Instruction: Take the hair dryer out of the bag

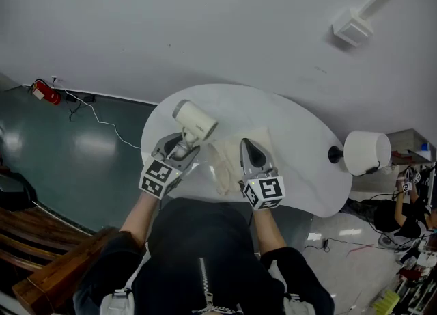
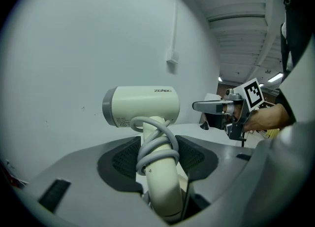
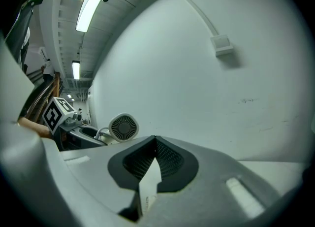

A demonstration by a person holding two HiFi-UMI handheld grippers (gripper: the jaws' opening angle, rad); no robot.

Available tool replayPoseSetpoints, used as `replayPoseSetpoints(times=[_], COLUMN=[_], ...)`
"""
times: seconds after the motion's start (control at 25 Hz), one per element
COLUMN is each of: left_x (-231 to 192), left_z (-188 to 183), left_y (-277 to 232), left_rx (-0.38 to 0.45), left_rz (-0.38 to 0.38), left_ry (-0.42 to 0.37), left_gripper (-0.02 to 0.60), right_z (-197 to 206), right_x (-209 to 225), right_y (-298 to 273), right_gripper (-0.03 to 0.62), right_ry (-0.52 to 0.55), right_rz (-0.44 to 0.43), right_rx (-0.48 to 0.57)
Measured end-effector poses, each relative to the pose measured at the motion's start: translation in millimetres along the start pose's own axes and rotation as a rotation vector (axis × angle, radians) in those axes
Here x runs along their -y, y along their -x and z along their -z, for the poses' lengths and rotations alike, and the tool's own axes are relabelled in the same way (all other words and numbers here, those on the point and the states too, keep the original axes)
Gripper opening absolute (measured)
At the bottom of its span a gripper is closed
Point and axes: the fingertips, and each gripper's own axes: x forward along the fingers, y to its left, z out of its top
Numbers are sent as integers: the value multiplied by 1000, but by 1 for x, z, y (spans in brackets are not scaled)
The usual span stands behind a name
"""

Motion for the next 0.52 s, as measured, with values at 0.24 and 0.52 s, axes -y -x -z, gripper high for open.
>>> replayPoseSetpoints(times=[0.24,0.52], left_x=[4,6], left_z=[5,8], left_y=[-2,-6], left_rx=[-14,-30], left_rz=[14,24], left_ry=[2,3], left_gripper=[219,219], right_z=[2,2], right_x=[-1,-2], right_y=[-1,-2], right_gripper=[3,3], right_ry=[-5,-11], right_rz=[0,-6], right_rx=[-2,-4])
